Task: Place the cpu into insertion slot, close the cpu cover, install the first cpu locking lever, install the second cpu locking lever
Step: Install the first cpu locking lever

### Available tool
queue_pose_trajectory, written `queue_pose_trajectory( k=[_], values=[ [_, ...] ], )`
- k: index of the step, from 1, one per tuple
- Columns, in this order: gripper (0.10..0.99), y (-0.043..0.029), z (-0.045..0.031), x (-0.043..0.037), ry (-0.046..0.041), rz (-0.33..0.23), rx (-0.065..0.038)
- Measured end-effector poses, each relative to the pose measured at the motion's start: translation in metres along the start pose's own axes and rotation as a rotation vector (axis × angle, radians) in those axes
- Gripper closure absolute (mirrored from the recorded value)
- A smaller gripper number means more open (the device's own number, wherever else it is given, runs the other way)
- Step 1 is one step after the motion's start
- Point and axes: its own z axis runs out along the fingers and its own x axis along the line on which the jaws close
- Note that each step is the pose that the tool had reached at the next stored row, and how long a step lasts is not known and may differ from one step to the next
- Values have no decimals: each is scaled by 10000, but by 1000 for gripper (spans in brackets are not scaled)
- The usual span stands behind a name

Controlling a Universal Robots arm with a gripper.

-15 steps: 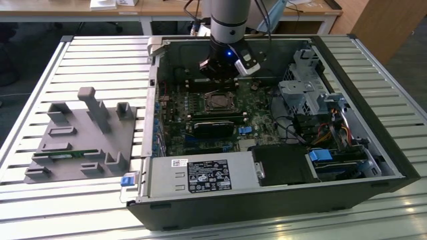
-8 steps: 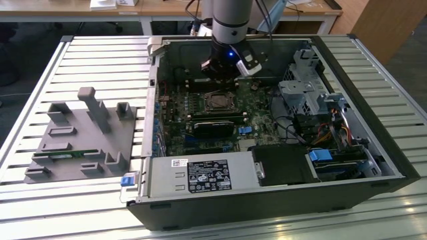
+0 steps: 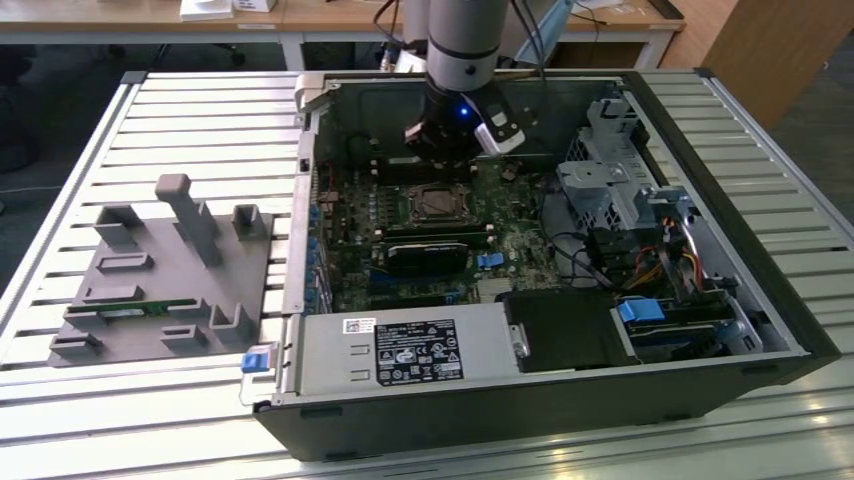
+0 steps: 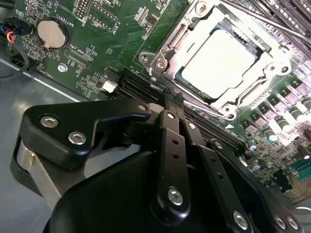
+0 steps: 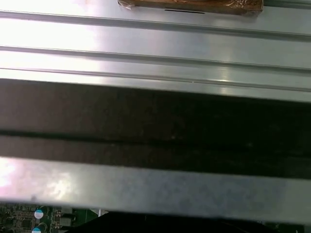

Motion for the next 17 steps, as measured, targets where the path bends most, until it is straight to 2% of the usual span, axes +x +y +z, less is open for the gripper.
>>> queue_pose_trajectory(
  k=[5, 14, 17],
  values=[
    [980, -5, 38, -1, 0, 0, 1],
    [980, -3, 25, -2, 0, 0, 1],
    [980, -3, 27, -1, 5, -1, 84]
  ],
)
